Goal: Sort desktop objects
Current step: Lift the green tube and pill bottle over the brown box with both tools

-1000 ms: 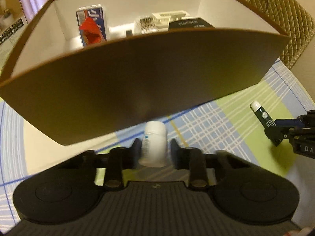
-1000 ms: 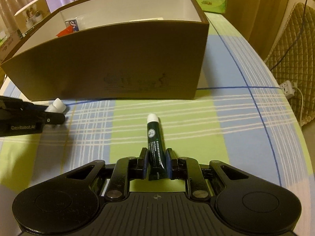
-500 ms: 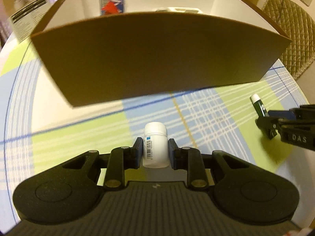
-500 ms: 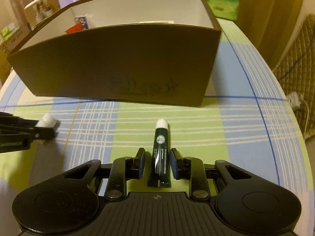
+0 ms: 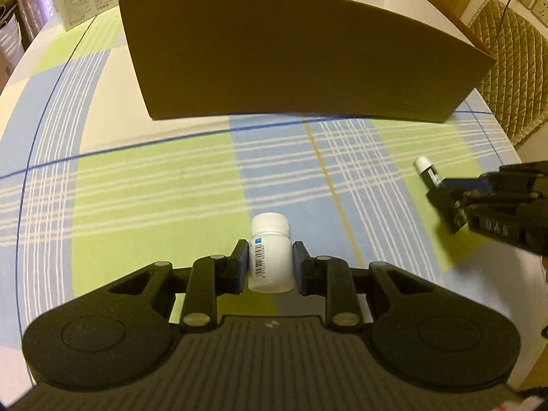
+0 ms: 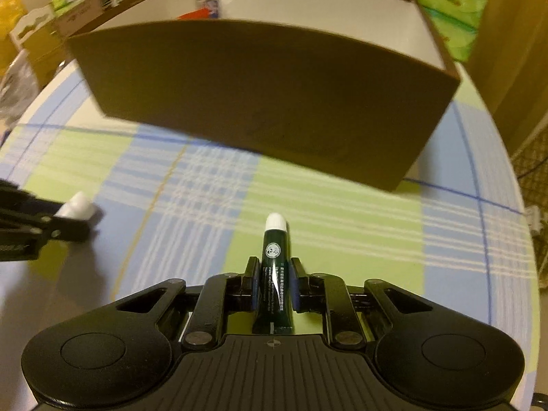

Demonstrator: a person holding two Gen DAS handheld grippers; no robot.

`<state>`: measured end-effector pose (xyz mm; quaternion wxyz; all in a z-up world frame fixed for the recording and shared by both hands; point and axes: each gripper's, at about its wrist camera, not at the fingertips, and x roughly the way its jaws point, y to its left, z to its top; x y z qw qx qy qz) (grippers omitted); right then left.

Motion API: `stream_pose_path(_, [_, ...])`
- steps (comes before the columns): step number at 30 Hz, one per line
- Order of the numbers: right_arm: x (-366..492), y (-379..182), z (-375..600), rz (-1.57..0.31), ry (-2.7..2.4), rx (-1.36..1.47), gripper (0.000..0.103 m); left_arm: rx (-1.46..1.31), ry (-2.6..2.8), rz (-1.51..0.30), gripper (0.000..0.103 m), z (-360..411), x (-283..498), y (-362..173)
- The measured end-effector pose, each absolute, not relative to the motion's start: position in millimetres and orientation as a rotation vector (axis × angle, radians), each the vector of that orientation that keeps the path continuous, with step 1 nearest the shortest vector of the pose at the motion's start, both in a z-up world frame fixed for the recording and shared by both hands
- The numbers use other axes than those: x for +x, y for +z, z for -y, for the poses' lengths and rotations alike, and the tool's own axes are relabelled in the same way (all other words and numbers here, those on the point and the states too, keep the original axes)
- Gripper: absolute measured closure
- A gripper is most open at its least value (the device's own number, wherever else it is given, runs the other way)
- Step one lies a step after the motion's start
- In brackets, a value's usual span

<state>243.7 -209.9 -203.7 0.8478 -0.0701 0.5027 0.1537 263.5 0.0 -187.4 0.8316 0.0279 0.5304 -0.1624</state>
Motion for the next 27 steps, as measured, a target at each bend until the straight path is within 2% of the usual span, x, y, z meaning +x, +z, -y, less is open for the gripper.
stream_pose_path(8, [231.0,-186.5,210.6,-1.108,0.424,-0.030,0.089,0.034,-0.349,-1.061,0.081,2.6,254.3,-162.3])
stream_pose_path(27, [235.3,-105.9,210.9,-0.935,0.531,-0.032,0.089,0.024,-0.373,-0.874,0.081,1.1,266.3,-83.1])
